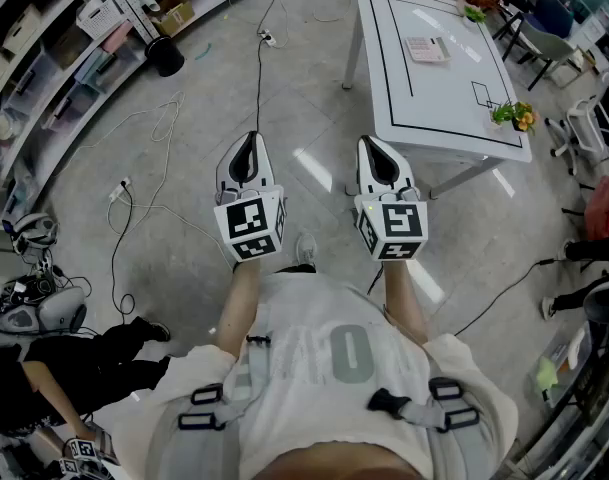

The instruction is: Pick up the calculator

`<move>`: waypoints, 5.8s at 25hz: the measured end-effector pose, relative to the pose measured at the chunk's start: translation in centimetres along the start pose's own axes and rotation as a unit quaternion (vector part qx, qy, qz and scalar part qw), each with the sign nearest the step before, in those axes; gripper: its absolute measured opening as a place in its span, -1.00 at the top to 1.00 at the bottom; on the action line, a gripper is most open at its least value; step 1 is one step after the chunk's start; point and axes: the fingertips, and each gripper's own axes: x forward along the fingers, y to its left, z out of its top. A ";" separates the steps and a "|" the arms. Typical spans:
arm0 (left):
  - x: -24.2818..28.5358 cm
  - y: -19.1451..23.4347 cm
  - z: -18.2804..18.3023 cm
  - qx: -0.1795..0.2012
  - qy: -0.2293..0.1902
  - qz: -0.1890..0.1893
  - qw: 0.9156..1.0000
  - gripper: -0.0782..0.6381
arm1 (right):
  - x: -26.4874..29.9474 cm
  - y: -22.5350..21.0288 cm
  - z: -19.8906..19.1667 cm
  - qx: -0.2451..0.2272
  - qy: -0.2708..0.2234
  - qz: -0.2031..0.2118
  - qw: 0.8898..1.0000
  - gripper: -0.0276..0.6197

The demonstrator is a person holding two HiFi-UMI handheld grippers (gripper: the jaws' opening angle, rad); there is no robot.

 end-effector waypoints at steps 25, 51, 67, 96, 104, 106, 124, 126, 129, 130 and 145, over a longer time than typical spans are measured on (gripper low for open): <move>10.0 4.6 -1.8 -0.043 0.013 -0.026 0.999 0.73 | 11.1 -1.2 -1.4 0.015 0.045 -0.004 0.999 0.90; 32.2 8.4 -2.0 -0.026 0.003 -0.025 0.999 0.73 | 34.7 -8.0 -1.7 -0.004 0.047 0.042 0.998 0.90; 56.5 0.1 -1.0 0.001 0.028 -0.178 0.984 0.73 | 46.9 -25.8 -1.5 0.092 0.046 -0.102 0.990 0.90; 49.4 -39.7 4.1 0.060 -0.049 -0.725 0.685 0.73 | 13.9 -37.0 -2.1 0.159 -0.015 -0.687 0.709 0.90; 49.4 -42.0 4.1 0.062 -0.056 -0.762 0.642 0.73 | 13.5 -36.9 -1.8 0.160 -0.021 -0.728 0.666 0.90; 49.8 -42.0 3.9 0.062 -0.054 -0.765 0.639 0.73 | 13.8 -36.9 -1.8 0.161 -0.019 -0.730 0.664 0.90; 52.7 -41.5 4.0 0.058 -0.043 -0.751 0.656 0.72 | 16.3 -38.5 -1.7 0.170 -0.017 -0.705 0.689 0.89; 53.1 -41.5 3.9 0.056 -0.044 -0.750 0.657 0.73 | 17.1 -39.1 -1.8 0.185 -0.032 -0.688 0.701 0.23; 53.5 -41.3 3.8 0.053 -0.043 -0.748 0.660 0.72 | 17.4 -39.7 -2.1 0.204 -0.050 -0.682 0.700 -0.39; 53.5 -41.3 3.8 0.052 -0.042 -0.748 0.660 0.72 | 17.5 -39.8 -2.3 0.209 -0.048 -0.682 0.699 -0.43; 54.2 -41.3 3.9 0.052 -0.042 -0.746 0.663 0.72 | 17.5 -40.2 -2.9 0.229 -0.043 -0.675 0.700 -0.44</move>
